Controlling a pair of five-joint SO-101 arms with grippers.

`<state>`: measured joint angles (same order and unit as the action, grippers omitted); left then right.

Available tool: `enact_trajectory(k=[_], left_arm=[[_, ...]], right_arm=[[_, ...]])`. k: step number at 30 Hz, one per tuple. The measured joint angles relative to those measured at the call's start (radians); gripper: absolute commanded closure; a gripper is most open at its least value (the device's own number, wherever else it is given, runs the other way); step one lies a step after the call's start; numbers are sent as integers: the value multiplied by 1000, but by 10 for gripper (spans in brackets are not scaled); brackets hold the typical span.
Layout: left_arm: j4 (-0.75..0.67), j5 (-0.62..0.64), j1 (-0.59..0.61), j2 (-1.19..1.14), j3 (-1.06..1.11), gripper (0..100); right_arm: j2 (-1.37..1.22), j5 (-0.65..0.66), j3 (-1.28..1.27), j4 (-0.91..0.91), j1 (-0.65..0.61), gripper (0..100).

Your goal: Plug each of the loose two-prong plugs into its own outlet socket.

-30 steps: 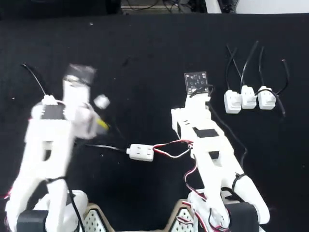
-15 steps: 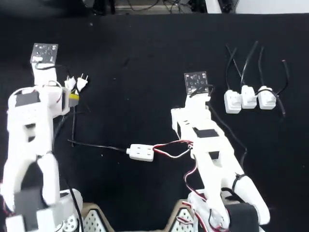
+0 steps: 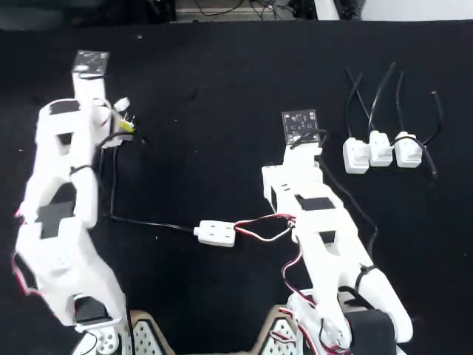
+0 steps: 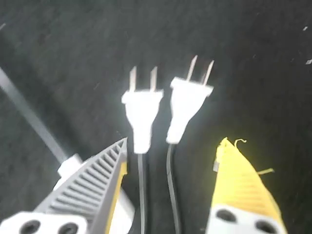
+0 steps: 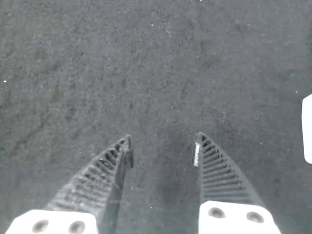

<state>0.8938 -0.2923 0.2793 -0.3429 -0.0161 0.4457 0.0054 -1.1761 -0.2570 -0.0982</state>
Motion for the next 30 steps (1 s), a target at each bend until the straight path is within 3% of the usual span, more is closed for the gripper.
enact_trajectory(k=[13,22,30], left_arm=[[3,0,-46,-333,-365,713],[209,5,-106,-370,-463,956],[226,0,-118,-371,-468,960]], right_arm=[[0,0,0,0,0,804],[0,0,0,0,0,804],[0,0,0,0,0,804]])
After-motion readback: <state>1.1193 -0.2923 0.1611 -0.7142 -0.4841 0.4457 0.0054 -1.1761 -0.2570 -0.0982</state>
